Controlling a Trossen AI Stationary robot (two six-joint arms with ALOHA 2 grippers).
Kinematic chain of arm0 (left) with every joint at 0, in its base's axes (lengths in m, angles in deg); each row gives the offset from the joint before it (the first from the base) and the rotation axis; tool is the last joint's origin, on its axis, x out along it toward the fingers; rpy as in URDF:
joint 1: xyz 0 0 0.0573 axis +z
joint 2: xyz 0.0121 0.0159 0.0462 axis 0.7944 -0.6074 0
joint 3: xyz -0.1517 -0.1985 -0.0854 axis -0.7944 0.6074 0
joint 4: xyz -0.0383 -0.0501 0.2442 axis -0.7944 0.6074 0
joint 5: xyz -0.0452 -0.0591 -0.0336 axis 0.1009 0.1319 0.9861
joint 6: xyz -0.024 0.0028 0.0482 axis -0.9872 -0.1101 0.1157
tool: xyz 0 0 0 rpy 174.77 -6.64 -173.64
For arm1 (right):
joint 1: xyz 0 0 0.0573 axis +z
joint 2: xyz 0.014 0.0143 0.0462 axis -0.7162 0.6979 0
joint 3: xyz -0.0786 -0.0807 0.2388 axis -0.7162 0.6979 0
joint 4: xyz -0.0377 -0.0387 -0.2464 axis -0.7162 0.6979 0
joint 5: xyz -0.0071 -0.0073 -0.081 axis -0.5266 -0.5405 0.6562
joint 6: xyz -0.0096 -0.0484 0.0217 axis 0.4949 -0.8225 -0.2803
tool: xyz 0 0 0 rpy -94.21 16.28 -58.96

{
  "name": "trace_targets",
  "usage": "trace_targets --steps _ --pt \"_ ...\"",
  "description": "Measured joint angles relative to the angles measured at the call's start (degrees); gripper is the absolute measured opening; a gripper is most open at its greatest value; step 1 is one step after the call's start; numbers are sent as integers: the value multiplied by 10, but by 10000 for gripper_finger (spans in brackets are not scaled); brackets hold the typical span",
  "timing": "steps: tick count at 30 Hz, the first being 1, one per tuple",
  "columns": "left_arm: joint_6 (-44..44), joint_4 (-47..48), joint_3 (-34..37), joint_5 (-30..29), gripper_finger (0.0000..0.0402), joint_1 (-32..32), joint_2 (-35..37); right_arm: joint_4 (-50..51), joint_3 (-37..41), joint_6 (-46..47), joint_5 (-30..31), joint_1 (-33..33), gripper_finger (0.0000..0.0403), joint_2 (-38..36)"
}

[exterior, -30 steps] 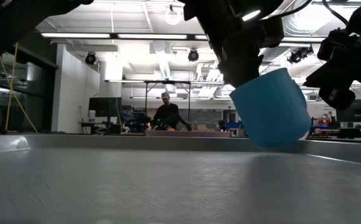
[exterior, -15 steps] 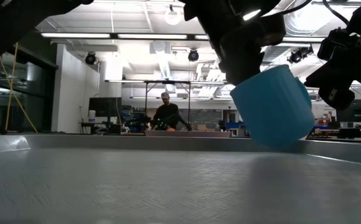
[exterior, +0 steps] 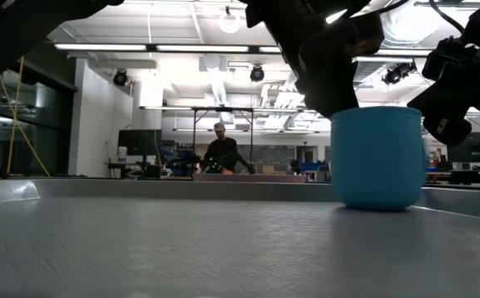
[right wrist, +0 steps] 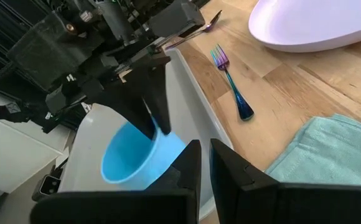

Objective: Set up tray
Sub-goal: Put the blue mug on the gray serving tray, then put the violet plate on the gray serving tray to the bottom left of the blue mug

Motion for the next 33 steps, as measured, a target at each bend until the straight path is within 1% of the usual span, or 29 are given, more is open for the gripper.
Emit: trace_targets --steps 5,11,15,18,20,25,28,29,32,33 --pt "-1 0 0 -4 163 3 0 0 0 0 0 0 12 0" --pt "0 -2 0 -3 193 8 1 0 0 0 0 0 12 0" --pt "3 -2 -1 -3 204 9 7 0 0 0 0 0 12 0" --pt "3 3 0 9 210 9 7 0 0 0 0 0 12 0" --pt "2 -1 0 18 211 11 11 0 0 0 0 0 12 0" --pt "-6 -8 -1 20 211 15 26 0 0 0 0 0 12 0" --pt "-2 18 -15 8 211 24 42 1 0 0 0 0 12 0" --pt "1 14 -27 -1 211 26 44 0 0 0 0 0 12 0" --pt "21 78 -70 -47 211 38 55 1 0 0 -1 0 12 1" --pt "31 88 -88 -73 211 44 55 1 0 0 -2 0 12 2"
